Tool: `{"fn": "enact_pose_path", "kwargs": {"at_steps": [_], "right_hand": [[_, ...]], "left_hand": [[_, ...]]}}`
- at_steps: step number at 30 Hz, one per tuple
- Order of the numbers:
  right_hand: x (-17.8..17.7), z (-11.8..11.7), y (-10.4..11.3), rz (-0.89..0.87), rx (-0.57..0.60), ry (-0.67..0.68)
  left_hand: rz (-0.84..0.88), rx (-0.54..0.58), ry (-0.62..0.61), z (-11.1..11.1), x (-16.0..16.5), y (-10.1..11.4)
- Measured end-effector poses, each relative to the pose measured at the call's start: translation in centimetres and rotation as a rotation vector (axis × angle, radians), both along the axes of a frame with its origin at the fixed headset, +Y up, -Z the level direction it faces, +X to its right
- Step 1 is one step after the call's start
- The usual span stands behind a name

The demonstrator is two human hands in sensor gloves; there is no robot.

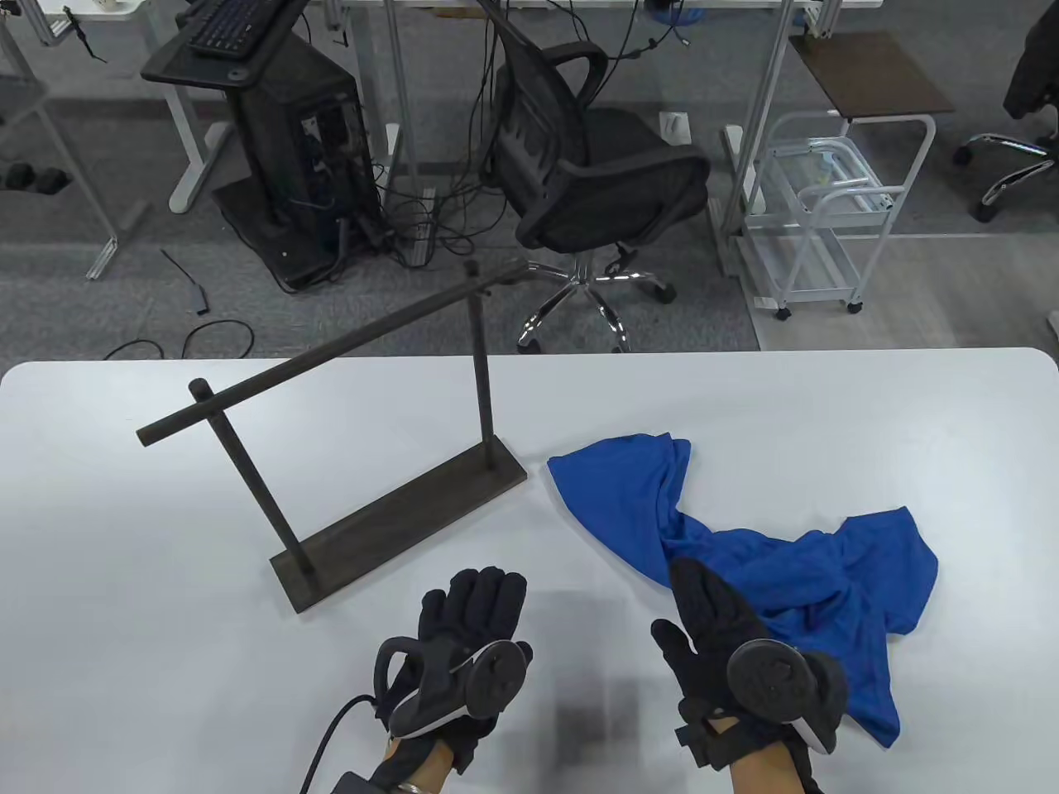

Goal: Hang t-shirt on desktop hanging rack

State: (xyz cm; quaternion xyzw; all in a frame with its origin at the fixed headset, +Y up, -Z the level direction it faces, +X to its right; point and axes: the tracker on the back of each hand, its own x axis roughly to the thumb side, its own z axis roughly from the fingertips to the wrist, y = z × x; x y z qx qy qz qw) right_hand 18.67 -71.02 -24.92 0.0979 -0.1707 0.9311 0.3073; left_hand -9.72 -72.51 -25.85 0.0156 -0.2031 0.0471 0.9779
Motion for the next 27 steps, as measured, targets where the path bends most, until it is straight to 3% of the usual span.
{"fn": "enact_pose_path", "kwargs": {"at_steps": [8,13,15,22,27], "right_hand": [[0.7,-0.6,-1.6,0.044,-0.134,-0.062],[0.0,-1.3,-4.3,0.238,-0.523,-0.065],[-0.1,-1.6,-5.0,0.276,-0.617,-0.073],[-0.2,-2.0,-6.3,0.353,-0.692,-0.111],[-0.3,-2.7,-7.0,0.515,-0.731,-0.168]], "left_hand": [[-0.018,0.002,0.017,0.0,-0.4,-0.1],[-0.019,-0.053,0.028,-0.4,-0.9,-0.9],[-0.032,-0.063,0.034,-0.6,-1.1,-1.4],[-0.067,-0.121,0.085,-1.3,-2.5,-2.2],[-0.058,-0.147,0.095,-1.6,-3.1,-2.3]]}}
